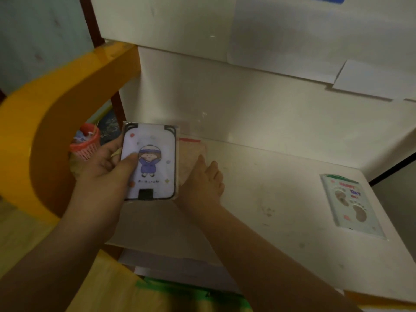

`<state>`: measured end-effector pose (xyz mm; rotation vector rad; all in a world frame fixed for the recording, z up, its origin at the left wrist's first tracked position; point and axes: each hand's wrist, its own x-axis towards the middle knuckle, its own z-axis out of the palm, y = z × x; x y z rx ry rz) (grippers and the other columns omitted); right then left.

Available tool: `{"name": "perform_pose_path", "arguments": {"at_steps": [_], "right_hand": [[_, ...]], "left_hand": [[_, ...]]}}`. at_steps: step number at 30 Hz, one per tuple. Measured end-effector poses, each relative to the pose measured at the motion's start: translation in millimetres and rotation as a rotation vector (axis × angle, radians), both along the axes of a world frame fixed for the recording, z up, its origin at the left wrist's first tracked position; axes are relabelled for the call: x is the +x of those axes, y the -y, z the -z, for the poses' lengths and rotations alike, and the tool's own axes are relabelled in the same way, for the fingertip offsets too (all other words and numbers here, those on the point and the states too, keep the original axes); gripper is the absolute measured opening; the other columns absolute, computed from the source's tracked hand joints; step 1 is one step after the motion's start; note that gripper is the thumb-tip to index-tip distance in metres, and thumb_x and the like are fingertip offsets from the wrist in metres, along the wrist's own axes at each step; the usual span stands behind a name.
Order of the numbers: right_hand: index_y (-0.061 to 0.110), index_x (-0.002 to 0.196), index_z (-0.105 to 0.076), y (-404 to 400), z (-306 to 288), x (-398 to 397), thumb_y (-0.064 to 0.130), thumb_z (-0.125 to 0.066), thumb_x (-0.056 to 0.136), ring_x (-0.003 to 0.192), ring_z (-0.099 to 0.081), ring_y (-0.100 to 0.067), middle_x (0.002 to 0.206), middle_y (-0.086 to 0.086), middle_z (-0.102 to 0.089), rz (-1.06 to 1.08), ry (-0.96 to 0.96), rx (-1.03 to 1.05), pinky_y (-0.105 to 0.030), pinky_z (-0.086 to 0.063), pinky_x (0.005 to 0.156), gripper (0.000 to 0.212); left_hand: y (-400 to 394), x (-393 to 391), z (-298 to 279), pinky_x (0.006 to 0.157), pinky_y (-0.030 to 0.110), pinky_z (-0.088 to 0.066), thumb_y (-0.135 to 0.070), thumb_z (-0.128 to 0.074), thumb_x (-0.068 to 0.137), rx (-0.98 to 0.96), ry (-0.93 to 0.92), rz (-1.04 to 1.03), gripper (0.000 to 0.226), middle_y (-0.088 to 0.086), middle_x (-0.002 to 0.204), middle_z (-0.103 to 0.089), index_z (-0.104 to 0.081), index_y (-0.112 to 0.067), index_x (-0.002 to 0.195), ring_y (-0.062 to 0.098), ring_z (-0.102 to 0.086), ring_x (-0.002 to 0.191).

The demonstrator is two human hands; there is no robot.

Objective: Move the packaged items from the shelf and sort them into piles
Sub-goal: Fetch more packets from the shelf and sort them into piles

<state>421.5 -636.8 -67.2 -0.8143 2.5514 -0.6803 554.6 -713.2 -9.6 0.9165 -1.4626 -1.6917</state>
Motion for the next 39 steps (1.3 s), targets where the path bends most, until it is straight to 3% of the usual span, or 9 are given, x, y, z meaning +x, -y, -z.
{"name": "perform_pose_path", "arguments": {"at_steps": [6, 12, 15, 18, 22, 27, 30, 33, 39], "right_hand": [[0.011, 0.154, -0.01, -5.3, 1.6, -12.9, 0.04, -0.076, 0.077, 0.128, -0.037, -0.033, 0.145, -0.013, -0.038, -0.095, -0.078, -0.067, -0.04, -0.029, 0.106, 0.105], [0.012, 0.15, -0.027, -21.5, -2.3, -27.7, 0.027, -0.074, 0.083, 0.124, -0.053, -0.027, 0.136, -0.006, -0.054, -0.122, 0.155, -0.258, -0.043, -0.042, 0.108, 0.083], [0.013, 0.15, -0.031, -45.0, -10.1, -37.8, 0.021, -0.066, 0.09, 0.122, -0.05, -0.013, 0.131, 0.005, -0.049, -0.114, 0.218, -0.302, -0.029, -0.043, 0.103, 0.069], [0.02, 0.149, -0.036, -80.5, -12.3, -55.0, 0.026, -0.06, 0.094, 0.129, -0.047, -0.014, 0.15, 0.002, -0.04, -0.064, 0.036, -0.263, -0.033, -0.042, 0.108, 0.06], [0.02, 0.144, -0.045, -139.9, -16.9, -74.8, 0.028, -0.06, 0.094, 0.122, -0.05, -0.011, 0.14, 0.004, -0.048, 0.009, -0.233, -0.202, -0.026, -0.043, 0.103, 0.053], [0.028, 0.142, -0.044, -206.0, -28.1, -86.7, 0.041, -0.06, 0.092, 0.118, -0.053, -0.012, 0.136, 0.007, -0.049, 0.105, -0.32, 0.036, -0.029, -0.047, 0.098, 0.054], [0.029, 0.141, -0.046, -233.1, -36.7, -85.9, 0.043, -0.059, 0.092, 0.117, -0.052, -0.012, 0.134, 0.008, -0.051, 0.12, -0.342, 0.073, -0.028, -0.046, 0.097, 0.053], [0.029, 0.139, -0.049, -255.1, -42.1, -84.3, 0.042, -0.06, 0.092, 0.115, -0.054, -0.013, 0.131, 0.008, -0.053, 0.156, -0.352, 0.081, -0.029, -0.048, 0.094, 0.05], [0.028, 0.137, -0.05, -277.5, -48.6, -83.2, 0.042, -0.061, 0.092, 0.12, -0.052, -0.016, 0.133, 0.007, -0.052, 0.164, -0.387, 0.128, -0.03, -0.048, 0.094, 0.049]], "left_hand": [[-3.6, -10.4, 4.7, 0.078, 0.042, -0.058, -0.024, -0.054, 0.099, -0.009, 0.03, 0.012, 0.034, -0.007, 0.103, -0.075, -0.057, -0.036, 0.13, 0.015, -0.073, 0.092], [-7.8, -31.9, 12.2, 0.069, 0.035, -0.06, -0.027, -0.054, 0.098, -0.017, 0.059, 0.03, 0.033, -0.009, 0.106, -0.074, -0.057, -0.034, 0.13, 0.011, -0.073, 0.09], [-12.8, -49.8, 17.5, 0.067, 0.033, -0.061, -0.028, -0.056, 0.097, -0.001, 0.053, 0.065, 0.033, -0.006, 0.108, -0.073, -0.057, -0.032, 0.131, 0.012, -0.073, 0.089], [-21.9, -71.1, 24.0, 0.066, 0.036, -0.061, -0.026, -0.054, 0.099, 0.019, 0.073, 0.15, 0.028, -0.004, 0.107, -0.074, -0.059, -0.034, 0.125, 0.014, -0.074, 0.088], [-40.3, -104.8, 31.3, 0.059, 0.025, -0.058, -0.019, -0.052, 0.101, 0.035, 0.09, 0.268, 0.028, -0.005, 0.104, -0.073, -0.058, -0.027, 0.127, 0.009, -0.074, 0.08], [-68.0, -146.5, 37.4, 0.06, 0.017, -0.056, -0.015, -0.049, 0.101, -0.08, 0.131, 0.42, 0.027, -0.015, 0.101, -0.067, -0.053, -0.032, 0.122, 0.003, -0.071, 0.078], [-75.8, -167.3, 45.0, 0.071, 0.021, -0.055, -0.021, -0.049, 0.102, -0.215, 0.241, 0.521, 0.027, -0.007, 0.11, -0.066, -0.052, -0.026, 0.128, 0.007, -0.066, 0.091], [-81.7, -184.2, 51.4, 0.064, 0.011, -0.043, -0.024, -0.049, 0.101, -0.357, 0.376, 0.613, 0.031, -0.002, 0.115, -0.062, -0.051, -0.016, 0.132, 0.01, -0.061, 0.093], [-81.5, -191.5, 56.8, 0.065, 0.016, -0.043, -0.019, -0.058, 0.096, -0.537, 0.526, 0.725, 0.03, 0.005, 0.112, -0.064, -0.056, -0.01, 0.125, 0.018, -0.062, 0.093]]}}
